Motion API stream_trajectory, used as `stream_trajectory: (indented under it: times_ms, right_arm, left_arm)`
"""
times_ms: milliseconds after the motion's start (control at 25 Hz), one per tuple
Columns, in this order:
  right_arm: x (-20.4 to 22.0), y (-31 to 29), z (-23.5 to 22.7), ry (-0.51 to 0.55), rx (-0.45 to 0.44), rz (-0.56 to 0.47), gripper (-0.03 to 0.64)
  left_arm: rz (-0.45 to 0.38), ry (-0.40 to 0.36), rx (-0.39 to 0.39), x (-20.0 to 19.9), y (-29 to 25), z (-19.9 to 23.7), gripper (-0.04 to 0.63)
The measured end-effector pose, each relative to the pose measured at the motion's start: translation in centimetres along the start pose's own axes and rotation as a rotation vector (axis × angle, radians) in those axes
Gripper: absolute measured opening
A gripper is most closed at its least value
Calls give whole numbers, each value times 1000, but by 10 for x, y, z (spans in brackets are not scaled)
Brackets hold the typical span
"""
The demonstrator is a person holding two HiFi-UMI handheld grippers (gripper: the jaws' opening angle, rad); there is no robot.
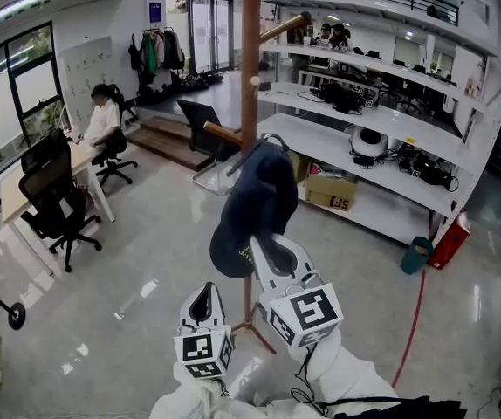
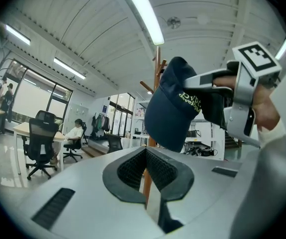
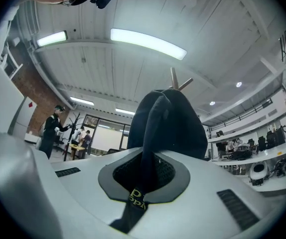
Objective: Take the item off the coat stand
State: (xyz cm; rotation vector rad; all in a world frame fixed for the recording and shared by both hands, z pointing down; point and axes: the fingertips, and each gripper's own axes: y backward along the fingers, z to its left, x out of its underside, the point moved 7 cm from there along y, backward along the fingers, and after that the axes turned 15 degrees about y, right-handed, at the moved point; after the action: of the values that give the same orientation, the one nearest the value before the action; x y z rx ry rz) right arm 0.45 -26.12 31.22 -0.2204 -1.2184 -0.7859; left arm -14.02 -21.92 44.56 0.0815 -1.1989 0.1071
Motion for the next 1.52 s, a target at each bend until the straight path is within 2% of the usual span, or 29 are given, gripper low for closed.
stream_trajectory:
  times_ms: [560,1000,1520]
  right_arm:
    - [72,24,26,-89,-83,150,14]
    - [80,30,23,-109,-120,141,14]
    - [83,41,33,-116,-78,162,14]
  left_arm:
    - [-2,-3,-32,5,3,-10,-11]
    - [-30,-10,-47,7,-6,-16,-12]
    - [-20,-60,-14,7,2,-20,-12]
